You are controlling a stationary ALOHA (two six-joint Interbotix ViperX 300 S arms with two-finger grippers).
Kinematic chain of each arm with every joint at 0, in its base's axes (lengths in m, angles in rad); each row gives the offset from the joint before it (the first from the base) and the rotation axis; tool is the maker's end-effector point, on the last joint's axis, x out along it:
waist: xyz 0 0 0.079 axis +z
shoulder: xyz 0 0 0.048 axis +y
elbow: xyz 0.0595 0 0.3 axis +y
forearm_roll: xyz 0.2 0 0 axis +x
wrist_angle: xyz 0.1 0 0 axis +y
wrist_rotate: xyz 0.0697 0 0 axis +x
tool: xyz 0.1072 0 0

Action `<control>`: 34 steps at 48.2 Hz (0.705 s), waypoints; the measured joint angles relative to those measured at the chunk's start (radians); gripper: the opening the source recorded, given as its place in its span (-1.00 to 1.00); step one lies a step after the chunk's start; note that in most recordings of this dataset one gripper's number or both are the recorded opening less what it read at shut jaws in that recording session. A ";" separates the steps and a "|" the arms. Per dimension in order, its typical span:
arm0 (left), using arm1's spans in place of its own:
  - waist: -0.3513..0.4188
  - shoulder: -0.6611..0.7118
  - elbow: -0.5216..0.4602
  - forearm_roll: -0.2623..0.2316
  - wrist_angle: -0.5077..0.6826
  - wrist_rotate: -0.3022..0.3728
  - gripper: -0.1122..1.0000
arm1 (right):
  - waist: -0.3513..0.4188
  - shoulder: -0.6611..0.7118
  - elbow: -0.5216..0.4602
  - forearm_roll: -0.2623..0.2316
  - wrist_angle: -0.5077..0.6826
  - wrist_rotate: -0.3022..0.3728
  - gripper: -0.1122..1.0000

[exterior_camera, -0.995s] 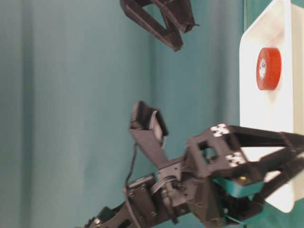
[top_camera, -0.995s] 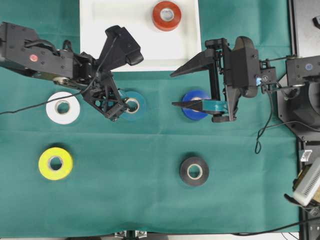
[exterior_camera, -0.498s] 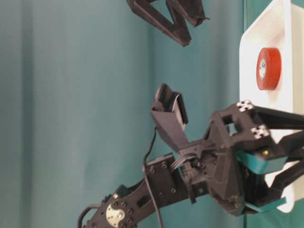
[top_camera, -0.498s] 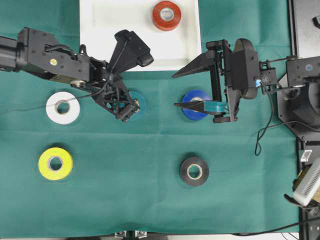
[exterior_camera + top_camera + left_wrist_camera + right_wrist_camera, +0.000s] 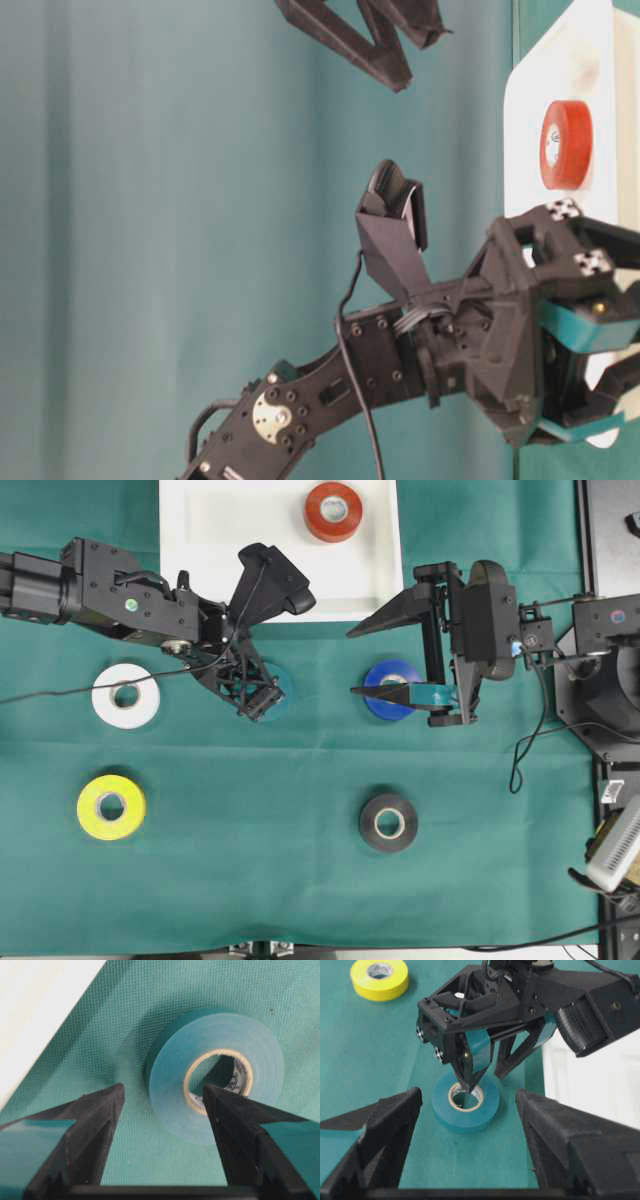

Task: Put the tape alternately from left to right into the white case.
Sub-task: 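Lower the left gripper and grasp the teal roll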

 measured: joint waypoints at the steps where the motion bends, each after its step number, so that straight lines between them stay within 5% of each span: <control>1: 0.000 0.003 -0.002 0.002 0.000 0.000 0.94 | 0.000 0.000 0.000 0.000 0.000 0.000 0.66; 19: 0.000 0.029 -0.018 0.002 0.005 0.002 0.85 | 0.000 0.000 0.002 -0.002 0.000 0.000 0.66; 34: -0.002 0.029 -0.055 0.002 0.021 0.002 -0.58 | 0.000 0.000 0.003 -0.003 0.002 0.000 0.66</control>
